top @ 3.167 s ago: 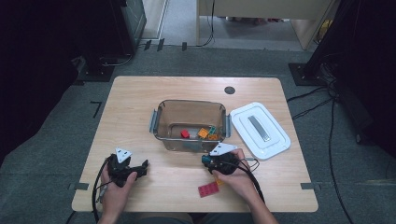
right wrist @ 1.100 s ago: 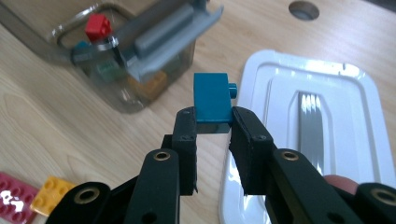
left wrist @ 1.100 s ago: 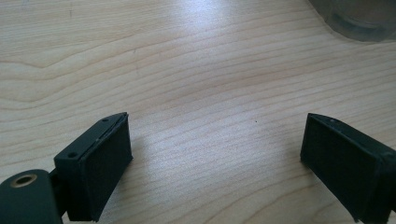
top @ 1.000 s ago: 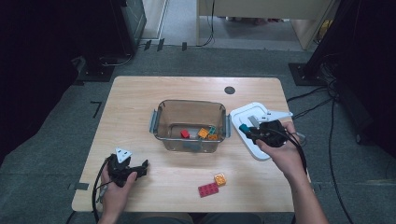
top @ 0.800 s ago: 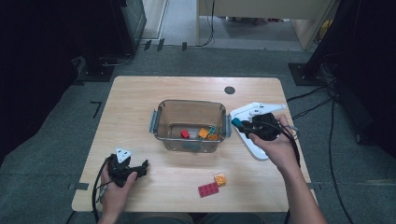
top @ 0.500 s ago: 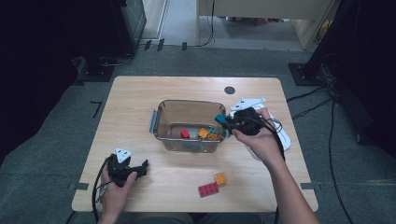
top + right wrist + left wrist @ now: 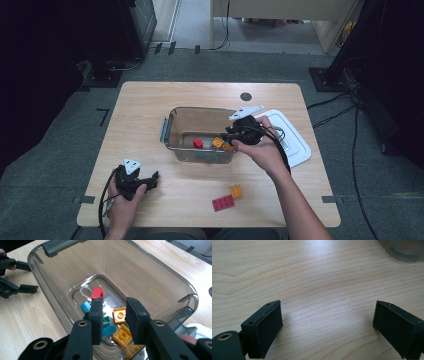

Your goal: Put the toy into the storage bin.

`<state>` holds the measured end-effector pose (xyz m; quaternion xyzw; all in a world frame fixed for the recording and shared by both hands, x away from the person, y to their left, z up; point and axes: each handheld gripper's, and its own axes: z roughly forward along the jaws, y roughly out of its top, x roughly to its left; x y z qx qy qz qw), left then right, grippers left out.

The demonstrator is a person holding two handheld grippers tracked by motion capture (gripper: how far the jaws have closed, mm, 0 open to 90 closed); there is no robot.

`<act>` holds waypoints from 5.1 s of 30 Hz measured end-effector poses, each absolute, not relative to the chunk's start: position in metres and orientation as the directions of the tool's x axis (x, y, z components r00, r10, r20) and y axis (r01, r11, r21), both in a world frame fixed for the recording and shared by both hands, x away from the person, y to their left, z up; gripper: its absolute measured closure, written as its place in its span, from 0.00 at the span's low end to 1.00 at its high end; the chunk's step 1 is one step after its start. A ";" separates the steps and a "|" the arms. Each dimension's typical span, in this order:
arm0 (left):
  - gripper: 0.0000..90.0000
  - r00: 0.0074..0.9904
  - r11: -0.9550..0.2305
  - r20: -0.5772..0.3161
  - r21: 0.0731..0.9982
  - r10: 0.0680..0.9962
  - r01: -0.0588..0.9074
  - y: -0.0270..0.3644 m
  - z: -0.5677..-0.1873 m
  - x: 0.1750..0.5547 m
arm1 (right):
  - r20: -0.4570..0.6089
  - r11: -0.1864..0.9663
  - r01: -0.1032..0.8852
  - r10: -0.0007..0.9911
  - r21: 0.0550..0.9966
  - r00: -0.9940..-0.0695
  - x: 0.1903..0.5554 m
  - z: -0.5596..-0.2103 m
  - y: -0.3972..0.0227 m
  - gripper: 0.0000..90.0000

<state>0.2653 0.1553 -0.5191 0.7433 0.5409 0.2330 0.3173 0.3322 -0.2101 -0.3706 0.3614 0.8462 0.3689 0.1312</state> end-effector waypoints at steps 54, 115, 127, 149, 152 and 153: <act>0.09 0.306 -0.214 0.003 0.723 0.952 0.657 0.155 -0.519 0.265 | 0.171 0.268 0.629 0.819 0.729 -0.547 0.240 -0.465 -0.291 0.29; 0.09 0.307 -0.214 0.003 0.723 0.952 0.657 0.155 -0.519 0.265 | 0.074 0.339 0.634 0.843 0.695 -0.532 0.216 -0.497 -0.284 0.39; 0.09 0.307 -0.214 0.003 0.723 0.952 0.657 0.155 -0.519 0.265 | 0.062 0.347 0.641 0.848 0.685 -0.526 0.216 -0.500 -0.297 0.48; 0.09 0.307 -0.214 0.003 0.723 0.952 0.657 0.155 -0.519 0.265 | 0.084 0.315 0.628 0.849 0.712 -0.522 0.228 -0.498 -0.307 0.67; 0.09 0.307 -0.214 0.003 0.723 0.952 0.657 0.155 -0.519 0.265 | 0.102 0.285 0.625 0.855 0.727 -0.509 0.232 -0.488 -0.312 0.67; 0.09 0.307 -0.214 0.003 0.723 0.952 0.657 0.155 -0.519 0.265 | 0.107 0.275 0.624 0.857 0.731 -0.503 0.234 -0.485 -0.313 0.67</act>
